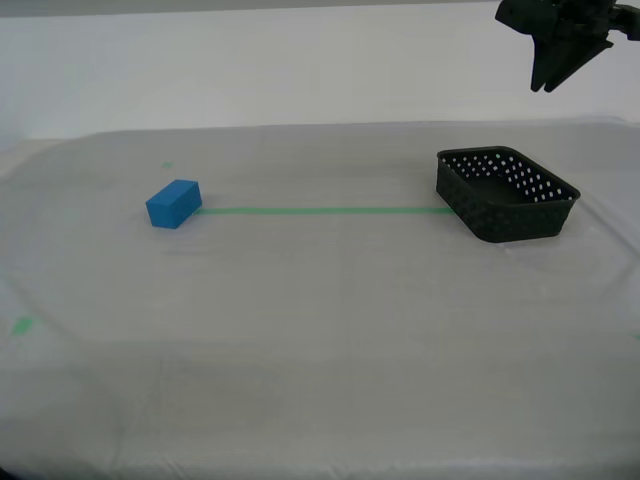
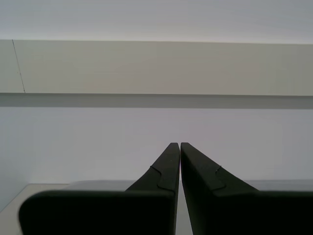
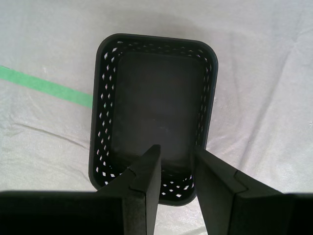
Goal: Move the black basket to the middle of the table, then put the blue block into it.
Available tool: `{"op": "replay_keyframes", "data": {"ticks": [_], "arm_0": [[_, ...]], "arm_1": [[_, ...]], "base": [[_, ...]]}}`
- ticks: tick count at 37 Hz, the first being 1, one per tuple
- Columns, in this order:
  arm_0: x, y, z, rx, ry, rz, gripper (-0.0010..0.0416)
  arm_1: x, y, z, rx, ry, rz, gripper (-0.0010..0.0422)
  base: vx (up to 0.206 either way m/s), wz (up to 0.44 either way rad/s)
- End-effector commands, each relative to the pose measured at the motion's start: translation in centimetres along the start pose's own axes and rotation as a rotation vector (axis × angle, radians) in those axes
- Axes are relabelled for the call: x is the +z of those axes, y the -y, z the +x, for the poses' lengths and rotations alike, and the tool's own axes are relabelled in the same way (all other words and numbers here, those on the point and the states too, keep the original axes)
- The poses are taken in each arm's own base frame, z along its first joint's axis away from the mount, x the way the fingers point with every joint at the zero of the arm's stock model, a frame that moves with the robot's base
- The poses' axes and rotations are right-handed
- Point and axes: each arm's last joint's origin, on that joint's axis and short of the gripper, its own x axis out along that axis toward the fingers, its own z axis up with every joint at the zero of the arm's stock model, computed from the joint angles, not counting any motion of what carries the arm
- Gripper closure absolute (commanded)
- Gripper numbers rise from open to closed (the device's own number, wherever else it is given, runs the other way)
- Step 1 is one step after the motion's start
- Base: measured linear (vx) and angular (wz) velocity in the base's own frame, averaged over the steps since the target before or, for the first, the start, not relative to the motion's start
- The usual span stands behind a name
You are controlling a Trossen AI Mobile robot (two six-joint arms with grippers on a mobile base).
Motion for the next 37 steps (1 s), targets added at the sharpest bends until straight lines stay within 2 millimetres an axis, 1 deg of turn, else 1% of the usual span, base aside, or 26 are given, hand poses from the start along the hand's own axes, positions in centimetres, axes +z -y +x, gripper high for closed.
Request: {"op": "replay_keyframes", "data": {"ticks": [1, 6, 13, 17, 23, 29, 37], "arm_0": [[-0.02, -0.03, 0.0, 0.003, -0.002, 0.002, 0.0303], [-0.01, -0.02, 0.0, 0.003, -0.001, 0.001, 0.0257], [0.05, -0.01, 0.0, 0.002, 0.005, -0.006, 0.0163], [0.06, -0.01, 0.0, 0.002, 0.006, -0.06, 0.0108], [0.11, 0.03, 0.0, -0.012, 0.009, -0.066, 0.0048], [0.27, 0.22, -0.01, -0.069, 0.018, -0.068, 0.0015], [0.36, 0.36, -0.02, -0.113, 0.021, -0.066, 0.0013]], "arm_1": [[0.07, 0.0, 0.0, -0.002, 0.006, 0.002, 0.0412], [0.07, 0.01, 0.0, -0.002, 0.006, 0.002, 0.0412], [0.07, 0.01, 0.0, -0.002, 0.006, 0.002, 0.0412], [0.07, 0.01, 0.0, -0.002, 0.006, 0.002, 0.0412], [0.07, 0.01, 0.0, -0.002, 0.006, 0.002, 0.0412], [0.07, 0.01, 0.0, -0.002, 0.006, 0.002, 0.0412], [0.07, 0.0, 0.0, -0.002, 0.006, 0.002, 0.0412]], "base": [[0.0, 0.0], [0.0, 0.0], [0.0, 0.0], [0.0, 0.0], [0.0, 0.0], [0.0, 0.0], [0.0, 0.0]]}}
